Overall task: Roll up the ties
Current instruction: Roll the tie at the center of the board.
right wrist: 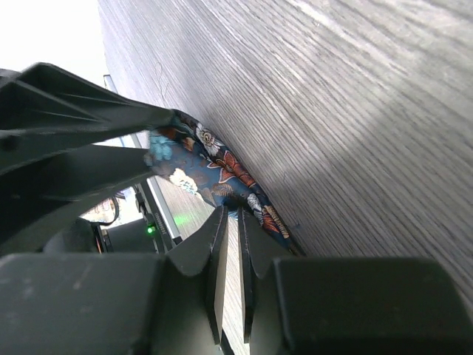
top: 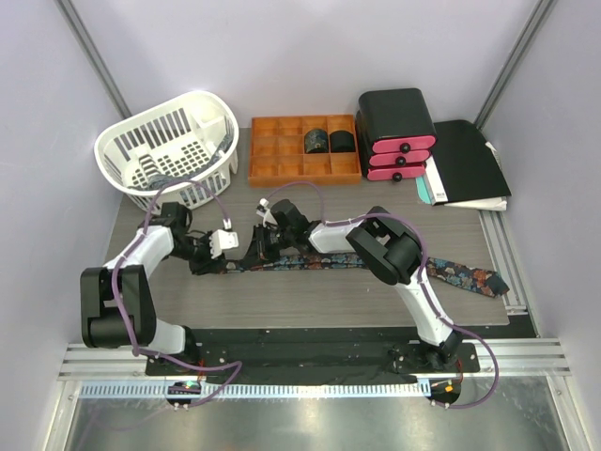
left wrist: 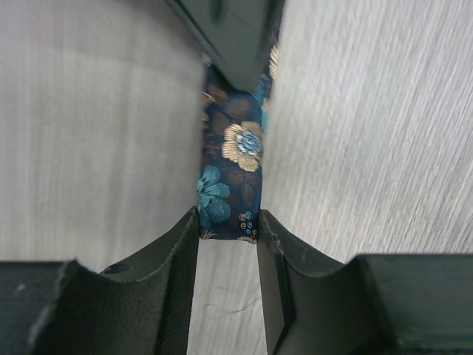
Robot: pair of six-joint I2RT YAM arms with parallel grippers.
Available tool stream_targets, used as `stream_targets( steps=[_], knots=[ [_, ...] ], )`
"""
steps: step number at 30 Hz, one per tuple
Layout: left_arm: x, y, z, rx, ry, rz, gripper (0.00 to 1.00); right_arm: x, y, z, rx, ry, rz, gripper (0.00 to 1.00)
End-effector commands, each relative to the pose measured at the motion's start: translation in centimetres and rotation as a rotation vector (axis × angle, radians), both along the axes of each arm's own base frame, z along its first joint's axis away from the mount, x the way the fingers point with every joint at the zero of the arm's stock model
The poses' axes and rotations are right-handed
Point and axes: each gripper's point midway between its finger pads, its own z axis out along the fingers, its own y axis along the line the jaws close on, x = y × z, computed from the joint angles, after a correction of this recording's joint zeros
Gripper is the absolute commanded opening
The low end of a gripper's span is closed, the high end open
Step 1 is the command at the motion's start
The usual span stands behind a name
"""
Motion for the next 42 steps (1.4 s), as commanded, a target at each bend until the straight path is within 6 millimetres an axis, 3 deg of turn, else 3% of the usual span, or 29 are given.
stream_targets(
  steps=[1, 6, 15, 17, 22, 31, 42],
  knots=[
    [1.8, -2.2, 4.2, -0.098, -0.069, -0.008, 0.36, 0.4, -0.6, -2.6, -0.079, 0.021, -0.033, 0.17],
    [1.9, -5.7, 5.4, -0.152, -0.050, -0.064, 0.34, 0.4, -0.4, -2.3, -0.066, 0.022, -0.030, 0.17],
    [2.0, -9.8, 3.6, -0.166, 0.004, -0.138, 0.27, 0.8, -0.7, -1.2, -0.047, 0.004, -0.033, 0.18],
    [2.2, -10.0, 3.1, -0.158, 0.013, -0.143, 0.27, 1.1, -1.0, -0.6, -0.036, 0.006, -0.044, 0.19],
    [2.2, -9.3, 1.9, -0.105, 0.025, -0.153, 0.26, 1.7, -1.8, 3.0, 0.016, -0.001, -0.064, 0.25],
    [2.3, -9.1, 1.6, -0.091, 0.048, -0.145, 0.27, 2.4, -3.9, 6.2, 0.052, 0.003, -0.072, 0.28],
    [3.8, -10.8, 1.9, -0.093, 0.022, -0.115, 0.32, 2.3, -3.9, 5.8, 0.114, 0.054, -0.084, 0.31]
  ],
)
